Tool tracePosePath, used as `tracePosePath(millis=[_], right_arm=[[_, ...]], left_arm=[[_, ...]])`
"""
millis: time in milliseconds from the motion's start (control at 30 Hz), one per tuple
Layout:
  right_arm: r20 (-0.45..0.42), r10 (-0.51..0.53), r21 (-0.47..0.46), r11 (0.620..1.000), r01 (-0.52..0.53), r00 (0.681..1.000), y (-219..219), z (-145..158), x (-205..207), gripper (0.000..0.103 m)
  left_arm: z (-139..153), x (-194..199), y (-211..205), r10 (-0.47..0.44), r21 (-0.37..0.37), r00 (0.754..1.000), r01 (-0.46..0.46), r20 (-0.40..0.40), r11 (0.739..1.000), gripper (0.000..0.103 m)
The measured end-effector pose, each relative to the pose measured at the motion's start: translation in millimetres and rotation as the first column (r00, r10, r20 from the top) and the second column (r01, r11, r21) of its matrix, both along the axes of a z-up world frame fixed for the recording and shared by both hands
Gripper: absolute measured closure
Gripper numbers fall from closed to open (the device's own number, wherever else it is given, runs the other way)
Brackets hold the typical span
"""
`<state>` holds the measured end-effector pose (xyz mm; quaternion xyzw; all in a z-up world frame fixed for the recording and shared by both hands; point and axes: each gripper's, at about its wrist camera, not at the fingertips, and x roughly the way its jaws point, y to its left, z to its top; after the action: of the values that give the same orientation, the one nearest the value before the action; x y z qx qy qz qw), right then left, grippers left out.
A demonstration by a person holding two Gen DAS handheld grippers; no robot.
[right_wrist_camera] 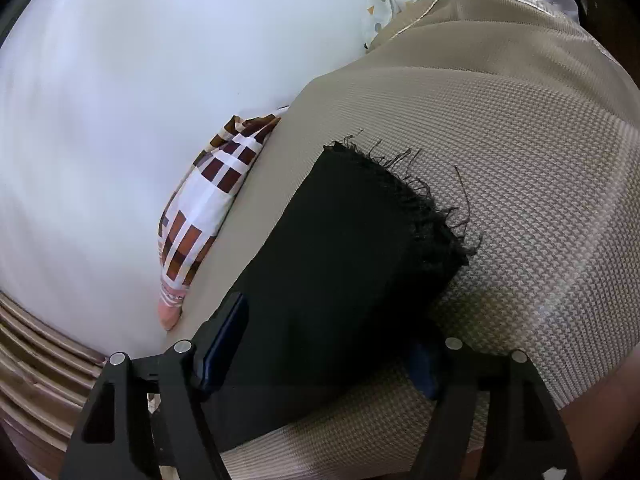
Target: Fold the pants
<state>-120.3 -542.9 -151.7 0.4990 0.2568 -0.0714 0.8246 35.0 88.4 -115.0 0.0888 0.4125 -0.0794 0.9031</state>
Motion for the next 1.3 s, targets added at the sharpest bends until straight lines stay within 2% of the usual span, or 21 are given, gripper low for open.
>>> tracePosePath(millis=[200,233,300,367,400,433,467,533,667,900,1067,1133,1200,1300], right_arm=[[-0.008,0.008,0.065,0.998,-0.007,1.000,-6.6,-2.0,1.2,0.034],[-0.010,0.004,0.066,0.998,-0.003,1.000,-6.6,-2.1,0.8,0.037],[-0.031,-0.008,0.046,0.999,0.009,0.999,-5.2,-2.0,-0.1,0.049],[-0.061,-0.027,0.018,0.999,0.028,0.998,-4.6,-3.7,-2.8,0.072],[-0.074,-0.041,0.020,0.999,0.043,0.996,-6.5,-6.9,-5.6,0.078],[-0.083,-0.053,0.032,0.998,0.056,0.995,-9.0,-10.7,-8.6,0.090],[-0.084,-0.062,0.052,0.996,0.066,0.995,-11.6,-14.9,-11.4,0.095],[-0.060,-0.071,0.105,0.992,0.077,0.996,-15.4,-21.7,-16.5,0.095],[-0.003,-0.049,0.127,0.991,0.049,0.999,-12.4,-21.7,-16.3,0.089],[0.051,-0.072,0.204,0.977,0.060,0.996,-16.9,-27.6,-19.7,0.087],[0.045,-0.049,0.144,0.989,0.043,0.998,-13.1,-22.3,-16.2,0.089],[0.029,-0.037,0.069,0.997,0.035,0.999,-8.6,-14.6,-14.6,0.093],[0.037,-0.036,0.047,0.998,0.035,0.999,-6.9,-10.5,-16.2,0.094],[-0.017,-0.017,0.022,1.000,0.018,1.000,-8.1,-14.0,-12.4,0.093]], left_arm=[[1.8,-1.7,-5.8,-0.011,0.031,1.000,0.010,0.014,0.999,0.019],[1.6,-2.3,-7.0,-0.012,0.038,1.000,0.012,0.018,0.999,0.019],[1.2,-2.8,-9.0,-0.017,0.052,1.000,0.016,0.020,0.999,0.019],[0.7,-4.0,-10.8,-0.019,0.062,1.000,0.017,0.025,0.998,0.019],[0.7,-4.4,-11.7,-0.022,0.067,0.999,0.020,0.025,0.998,0.019],[0.2,-4.2,-12.1,-0.022,0.070,0.999,0.020,0.025,0.997,0.019],[-0.1,-4.3,-12.6,-0.022,0.075,0.999,0.020,0.025,0.997,0.019],[-1.2,-4.1,-13.8,-0.025,0.083,0.999,0.023,0.022,0.996,0.019],[-4.7,-4.1,-16.1,-0.027,0.093,1.000,0.026,0.009,0.995,0.019],[-6.9,-4.9,-17.4,-0.043,0.092,0.999,0.042,0.004,0.995,0.018],[-13.3,-1.8,-18.8,-0.038,0.086,0.999,0.040,-0.027,0.995,0.018],[-11.3,-3.3,-19.2,-0.035,0.088,0.999,0.036,-0.016,0.995,0.018],[-7.2,-4.7,-19.0,-0.037,0.087,0.999,0.037,0.005,0.996,0.018],[-6.2,-3.4,-18.1,-0.039,0.084,0.999,0.038,0.011,0.996,0.018]])
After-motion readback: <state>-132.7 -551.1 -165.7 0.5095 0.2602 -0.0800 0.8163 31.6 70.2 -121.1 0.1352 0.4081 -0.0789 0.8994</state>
